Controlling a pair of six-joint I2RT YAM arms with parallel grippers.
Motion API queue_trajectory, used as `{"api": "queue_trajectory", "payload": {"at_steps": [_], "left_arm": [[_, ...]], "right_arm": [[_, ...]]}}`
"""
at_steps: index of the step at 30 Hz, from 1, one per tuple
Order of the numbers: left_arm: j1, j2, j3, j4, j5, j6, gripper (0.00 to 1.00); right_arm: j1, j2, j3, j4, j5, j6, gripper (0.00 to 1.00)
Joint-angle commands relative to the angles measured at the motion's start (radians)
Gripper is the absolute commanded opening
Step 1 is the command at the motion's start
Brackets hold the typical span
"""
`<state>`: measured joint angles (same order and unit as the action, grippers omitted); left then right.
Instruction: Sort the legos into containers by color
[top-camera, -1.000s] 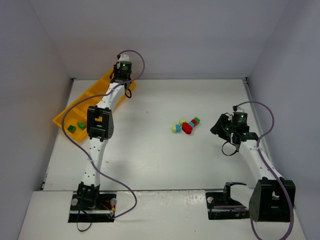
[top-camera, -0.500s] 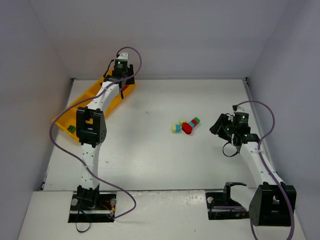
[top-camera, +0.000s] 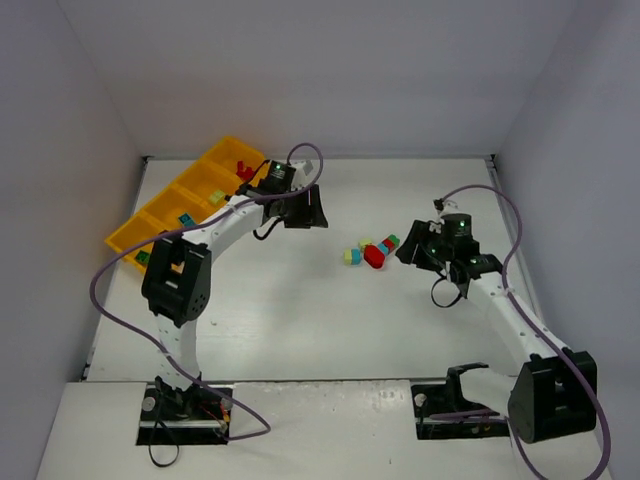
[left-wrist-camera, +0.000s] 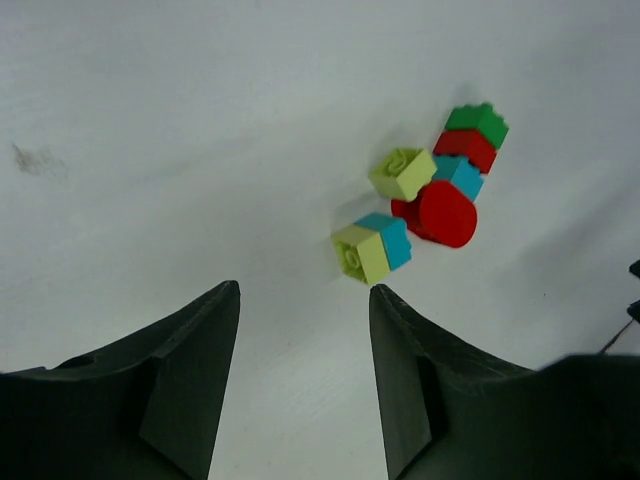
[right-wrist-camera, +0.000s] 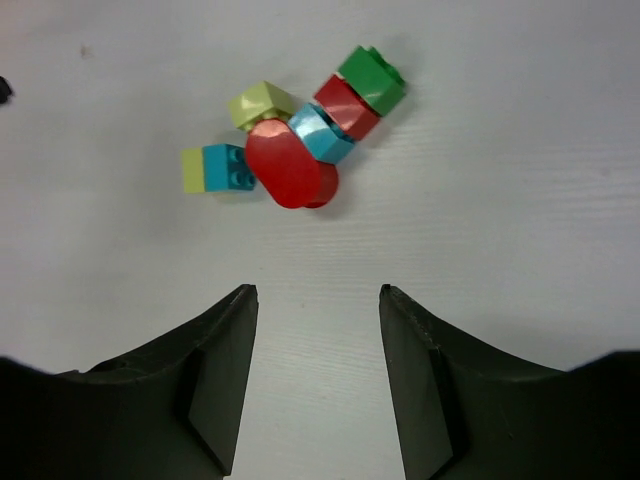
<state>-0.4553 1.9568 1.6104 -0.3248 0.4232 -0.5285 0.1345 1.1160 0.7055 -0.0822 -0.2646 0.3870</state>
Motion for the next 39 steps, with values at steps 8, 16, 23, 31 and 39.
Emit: {"api": "queue_trajectory", "payload": {"at_steps": [8, 16, 23, 31, 39], "left_arm": [[-0.077, 0.043, 0.241, -0.175, 0.039, 0.145, 0.50], [-0.180, 0.293, 0.557, -0.324, -0.027, 0.329, 0.53], [-0.224, 0.409, 0.698, -0.318, -0.103, 0.271, 0.53], [-0.279, 0.436, 0.648, -0.181, -0.208, 0.188, 0.53], [-0.299, 0.467, 0.638, -0.155, -0.204, 0.167, 0.53]], "right_arm": [[0.045, 0.079, 0.112, 0.073, 0.108, -0.028, 0.48], [0.028, 0.042, 0.045, 0.075, 0.087, 0.018, 0.48], [0.024, 0.018, 0.023, 0.052, 0.079, 0.004, 0.48], [0.014, -0.002, -0.006, 0.042, 0.074, 0.007, 0.48], [-0.007, -0.016, -0.031, 0.039, 0.064, 0.000, 0.48]]}}
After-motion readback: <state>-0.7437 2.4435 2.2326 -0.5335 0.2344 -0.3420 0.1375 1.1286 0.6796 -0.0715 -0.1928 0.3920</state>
